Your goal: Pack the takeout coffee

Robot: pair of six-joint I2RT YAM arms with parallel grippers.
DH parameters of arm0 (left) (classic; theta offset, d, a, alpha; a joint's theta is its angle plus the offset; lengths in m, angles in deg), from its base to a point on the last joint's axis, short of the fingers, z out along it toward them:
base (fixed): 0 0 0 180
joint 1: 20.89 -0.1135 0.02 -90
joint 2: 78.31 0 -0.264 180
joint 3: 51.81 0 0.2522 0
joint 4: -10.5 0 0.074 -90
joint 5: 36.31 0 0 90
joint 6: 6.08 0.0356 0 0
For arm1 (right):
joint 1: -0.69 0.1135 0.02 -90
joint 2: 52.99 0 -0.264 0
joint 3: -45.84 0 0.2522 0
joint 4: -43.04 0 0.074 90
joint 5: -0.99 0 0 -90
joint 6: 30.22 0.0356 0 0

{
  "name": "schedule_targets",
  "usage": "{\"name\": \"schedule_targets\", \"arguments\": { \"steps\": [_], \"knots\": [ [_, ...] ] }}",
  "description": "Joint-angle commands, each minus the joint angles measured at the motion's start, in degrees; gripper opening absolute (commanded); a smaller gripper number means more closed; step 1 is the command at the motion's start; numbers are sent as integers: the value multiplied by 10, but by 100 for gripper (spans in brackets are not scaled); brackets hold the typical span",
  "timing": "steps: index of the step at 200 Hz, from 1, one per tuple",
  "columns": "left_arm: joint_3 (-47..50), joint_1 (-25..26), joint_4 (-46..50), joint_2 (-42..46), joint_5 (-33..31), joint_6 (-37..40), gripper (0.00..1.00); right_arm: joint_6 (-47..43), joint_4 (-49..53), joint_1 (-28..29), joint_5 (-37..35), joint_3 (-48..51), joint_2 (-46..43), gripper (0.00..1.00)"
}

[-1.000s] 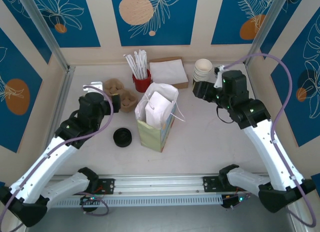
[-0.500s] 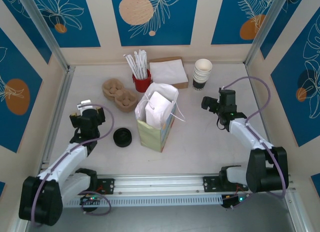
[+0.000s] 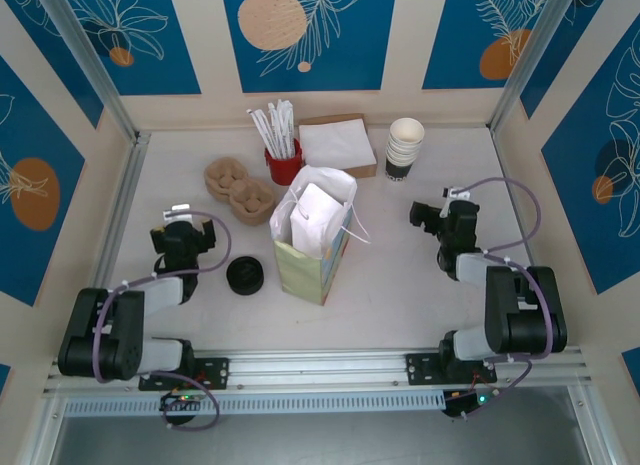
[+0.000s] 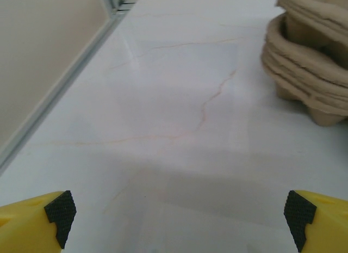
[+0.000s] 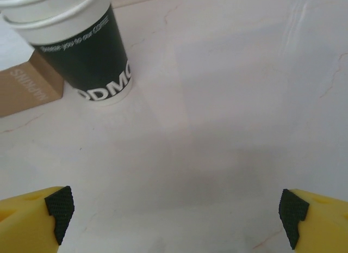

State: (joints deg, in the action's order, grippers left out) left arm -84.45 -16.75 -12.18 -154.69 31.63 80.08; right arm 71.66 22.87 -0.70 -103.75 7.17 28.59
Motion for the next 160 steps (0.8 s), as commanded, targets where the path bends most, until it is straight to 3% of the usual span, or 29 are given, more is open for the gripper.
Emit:
{"name": "schedule_targets", "arguments": {
  "steps": [1,15,38,50,160],
  "knots": [
    [-16,-7,-72,-25,57,8,100,-31,-120,14,31,19,39,99],
    [0,-6,-151,-68,73,13,100,-56,-150,29,37,23,59,99],
    [-31,1,-104,-86,102,31,100,-59,-151,32,33,24,58,99],
    [-28,4,-145,-119,116,45,99,-58,-150,31,35,23,58,99],
    [-30,12,-134,-116,118,52,100,-53,-141,21,59,20,58,99]
  ]
}}
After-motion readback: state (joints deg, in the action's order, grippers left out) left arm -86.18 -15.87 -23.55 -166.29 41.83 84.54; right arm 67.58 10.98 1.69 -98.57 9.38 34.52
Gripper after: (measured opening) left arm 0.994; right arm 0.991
